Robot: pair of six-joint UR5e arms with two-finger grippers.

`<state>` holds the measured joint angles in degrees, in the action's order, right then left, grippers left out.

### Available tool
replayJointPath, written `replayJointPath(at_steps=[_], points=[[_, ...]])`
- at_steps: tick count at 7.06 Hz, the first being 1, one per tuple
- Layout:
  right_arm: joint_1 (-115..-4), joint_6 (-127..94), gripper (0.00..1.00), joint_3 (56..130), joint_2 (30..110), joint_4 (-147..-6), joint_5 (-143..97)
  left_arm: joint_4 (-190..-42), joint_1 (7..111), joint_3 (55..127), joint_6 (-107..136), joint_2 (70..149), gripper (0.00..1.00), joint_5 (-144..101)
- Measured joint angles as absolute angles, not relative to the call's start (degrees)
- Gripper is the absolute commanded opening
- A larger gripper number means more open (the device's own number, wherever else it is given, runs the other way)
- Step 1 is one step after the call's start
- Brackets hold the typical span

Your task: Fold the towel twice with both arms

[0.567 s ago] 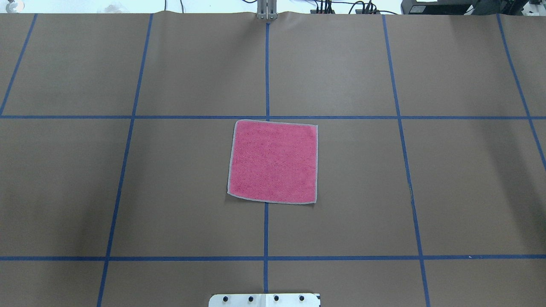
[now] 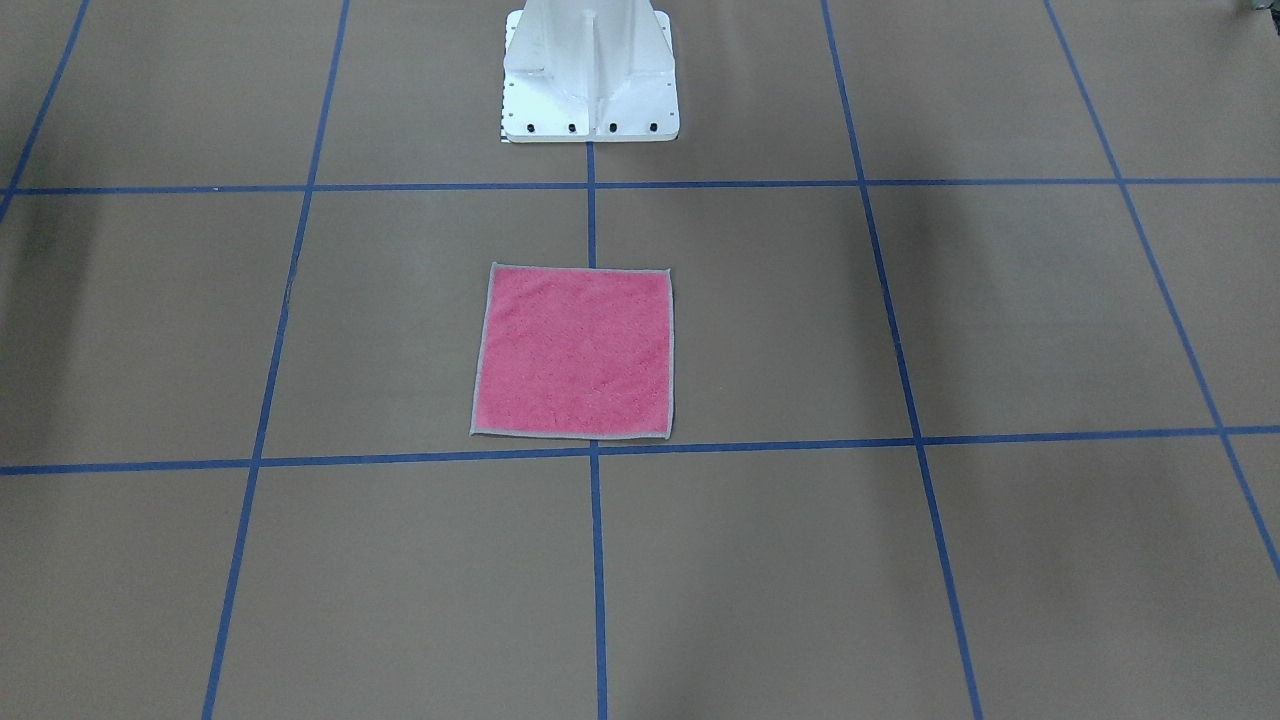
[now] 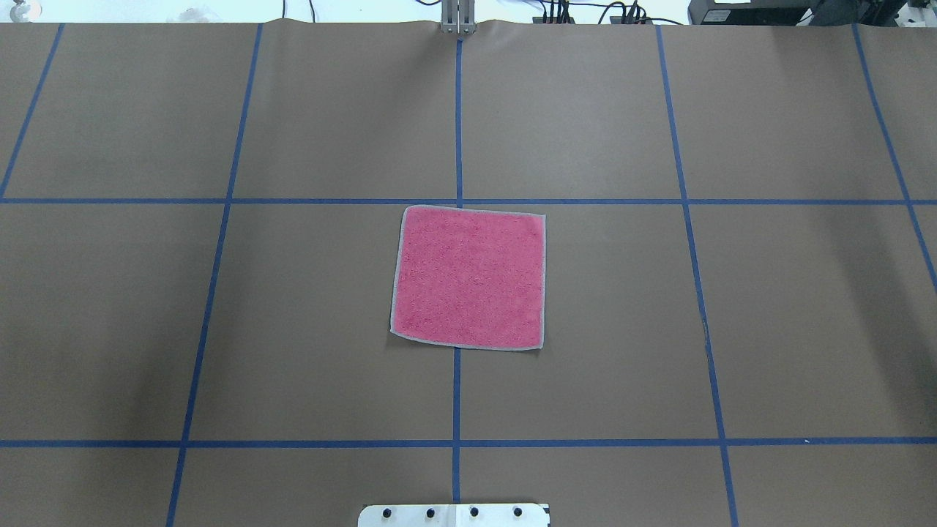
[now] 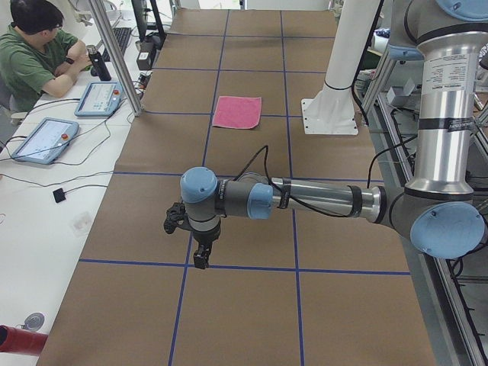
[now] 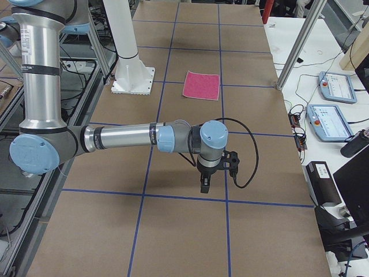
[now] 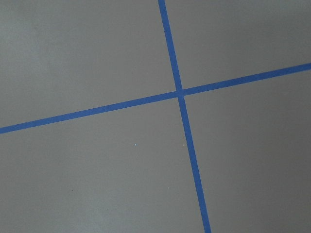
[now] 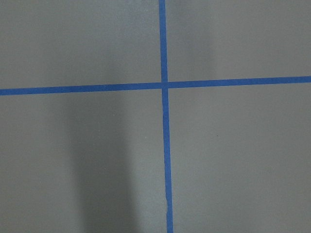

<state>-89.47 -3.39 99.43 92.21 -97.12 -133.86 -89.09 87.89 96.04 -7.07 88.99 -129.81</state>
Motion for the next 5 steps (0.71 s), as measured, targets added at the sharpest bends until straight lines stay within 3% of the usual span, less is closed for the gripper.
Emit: replayJointPath(at_steps=[5], points=[[-89.3, -4.3, 0.99, 99.2, 89.5, -97.5, -134.3, -89.3, 85.5, 96.9, -5.0, 92.6, 1.0, -129.9]])
